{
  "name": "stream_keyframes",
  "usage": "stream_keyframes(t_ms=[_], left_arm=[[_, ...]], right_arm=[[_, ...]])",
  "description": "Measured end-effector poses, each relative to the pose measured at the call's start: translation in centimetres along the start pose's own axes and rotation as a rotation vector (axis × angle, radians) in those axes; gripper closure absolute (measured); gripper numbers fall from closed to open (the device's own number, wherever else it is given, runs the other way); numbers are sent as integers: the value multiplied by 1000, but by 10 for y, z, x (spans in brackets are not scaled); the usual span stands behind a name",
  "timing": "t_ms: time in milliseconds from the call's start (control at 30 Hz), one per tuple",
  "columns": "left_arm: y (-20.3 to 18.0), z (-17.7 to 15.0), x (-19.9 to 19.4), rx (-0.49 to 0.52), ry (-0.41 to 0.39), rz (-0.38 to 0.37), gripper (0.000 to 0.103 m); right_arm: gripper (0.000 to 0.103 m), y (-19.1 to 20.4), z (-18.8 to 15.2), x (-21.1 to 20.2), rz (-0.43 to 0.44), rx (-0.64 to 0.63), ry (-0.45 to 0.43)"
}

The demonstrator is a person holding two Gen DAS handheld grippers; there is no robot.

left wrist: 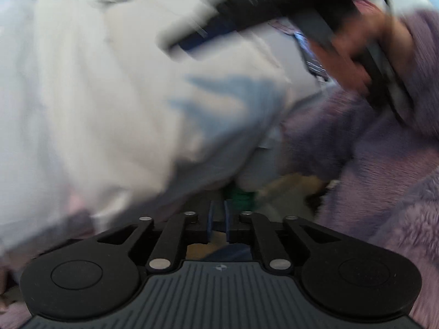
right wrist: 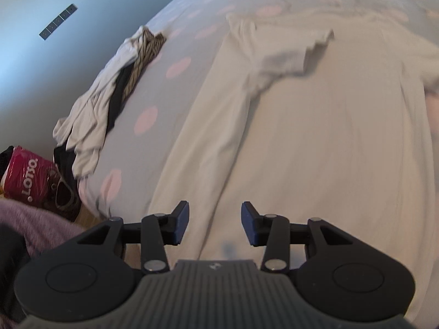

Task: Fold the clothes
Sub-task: 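Move the right tool to the T-shirt hem at the bed edge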

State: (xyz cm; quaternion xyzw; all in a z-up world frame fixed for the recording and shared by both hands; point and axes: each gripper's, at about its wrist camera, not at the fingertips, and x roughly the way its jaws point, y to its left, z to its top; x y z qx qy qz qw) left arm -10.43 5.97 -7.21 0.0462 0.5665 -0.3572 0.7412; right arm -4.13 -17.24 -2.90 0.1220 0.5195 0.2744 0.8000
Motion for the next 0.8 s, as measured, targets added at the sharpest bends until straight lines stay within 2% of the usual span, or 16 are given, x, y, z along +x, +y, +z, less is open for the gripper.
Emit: stream_keyframes(t_ms=[133, 200, 267, 367, 533, 633, 800], left_arm=[[39, 6, -23, -133, -27, 142, 87], [55, 11, -30, -168, -50, 186, 86], [63, 14, -29, -169, -63, 193, 85], [65, 15, -20, -144, -41, 182, 85], [62, 4, -8, -119, -2, 196, 85], [64, 2, -11, -138, -14, 188, 85], [68, 0, -14, -172, -42, 206, 85]], right_arm=[[57, 11, -39, 15, 65, -10, 98], [58, 19, -56, 28, 94, -40, 158], [58, 28, -71, 42, 101, -94, 203], [58, 39, -86, 64, 93, -183, 234], [57, 40, -101, 94, 84, -249, 217], [57, 40, -109, 107, 80, -276, 208], [58, 37, -110, 121, 112, -246, 194]])
